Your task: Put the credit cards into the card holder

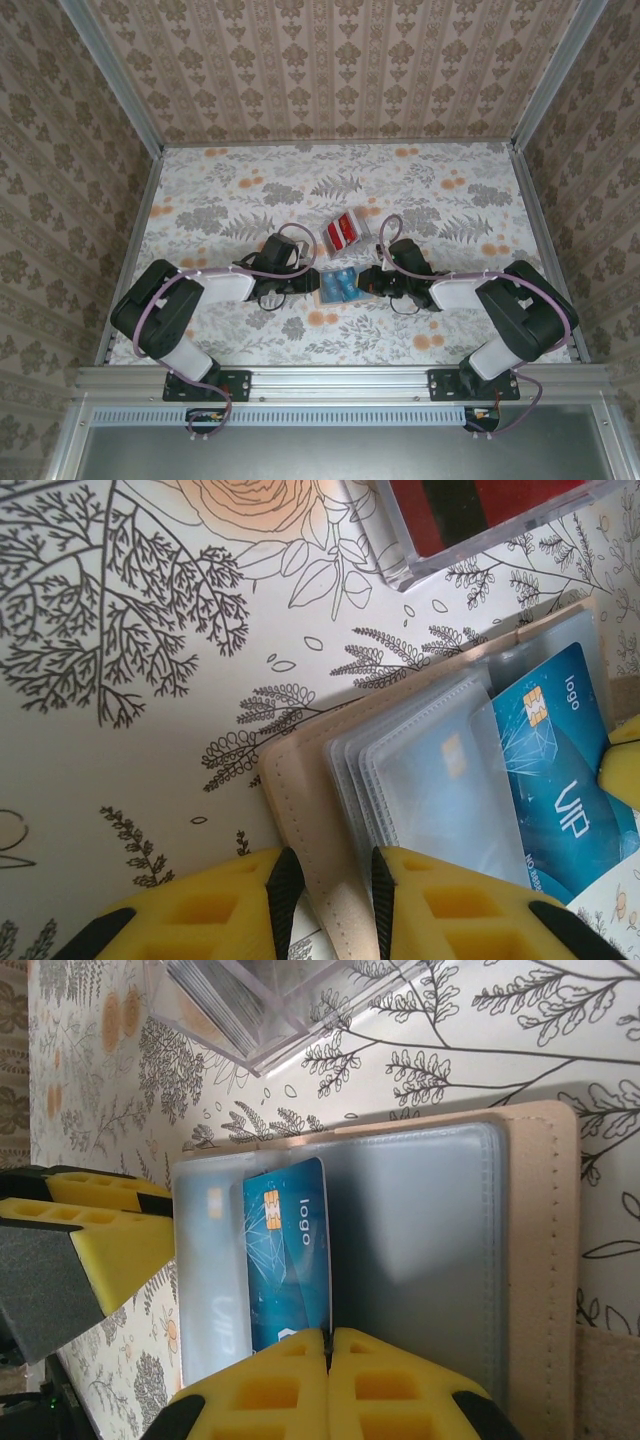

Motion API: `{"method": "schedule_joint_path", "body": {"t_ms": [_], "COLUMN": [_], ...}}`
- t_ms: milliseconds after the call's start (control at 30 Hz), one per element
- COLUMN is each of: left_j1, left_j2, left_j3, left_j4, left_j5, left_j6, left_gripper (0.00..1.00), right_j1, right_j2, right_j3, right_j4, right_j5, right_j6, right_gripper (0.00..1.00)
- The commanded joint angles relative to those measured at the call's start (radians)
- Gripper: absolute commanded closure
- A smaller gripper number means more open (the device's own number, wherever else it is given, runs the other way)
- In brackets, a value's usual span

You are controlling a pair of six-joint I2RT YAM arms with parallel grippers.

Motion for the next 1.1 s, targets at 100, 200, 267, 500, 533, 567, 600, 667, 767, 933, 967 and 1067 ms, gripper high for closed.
{"method": "schedule_joint_path", "body": {"t_ms": [100,200,267,500,533,567,600,667,767,933,967,1067], "left_j1": [-0.021,-0.02,-0.021,-0.023,-0.024,-0.023,-0.024,-0.026,-0.028,-0.03,-0.032,-0.033], "left_j2": [0.05,0.048,0.047,0.046,0.048,0.048,0.05,0.053,0.057,0.058,0.056,0.055], "left_j3": [0.011,0.018,0.019,0.016,0.015,0.015,0.016,0.016,0.013,0.01,0.008,0.003], "left_j4": [0.002,-0.006,-0.008,-0.005,-0.004,-0.004,-0.005,-0.004,-0.002,0.004,0.004,0.008], "left_j5": [0.007,0.008,0.007,0.003,0.001,0.001,0.0,0.003,0.001,0.001,-0.002,-0.007], "left_j6": [-0.01,-0.007,-0.006,-0.012,-0.01,-0.009,-0.008,-0.012,-0.01,-0.015,-0.016,-0.018], "left_gripper": [0.7,0.7,0.7,0.7,0.7,0.7,0.7,0.7,0.7,0.7,0.7,0.7], "right_j1": [0.031,0.04,0.053,0.074,0.076,0.079,0.083,0.095,0.129,0.159,0.167,0.183], "right_j2": [0.028,0.035,0.036,0.037,0.039,0.043,0.044,0.044,0.055,0.08,0.083,0.1], "right_j3": [0.034,0.042,0.045,0.051,0.053,0.057,0.061,0.064,0.081,0.107,0.114,0.145], "right_j4": [-0.048,-0.045,-0.052,-0.072,-0.076,-0.08,-0.082,-0.08,-0.096,-0.107,-0.114,-0.149], "right_j5": [0.068,0.07,0.077,0.096,0.101,0.106,0.107,0.114,0.146,0.154,0.163,0.174], "right_j6": [-0.004,0.005,0.0,-0.004,-0.007,-0.009,-0.007,0.002,-0.007,-0.005,-0.009,-0.024], "right_gripper": [0.92,0.92,0.92,0.92,0.92,0.92,0.92,0.92,0.92,0.91,0.91,0.91]}}
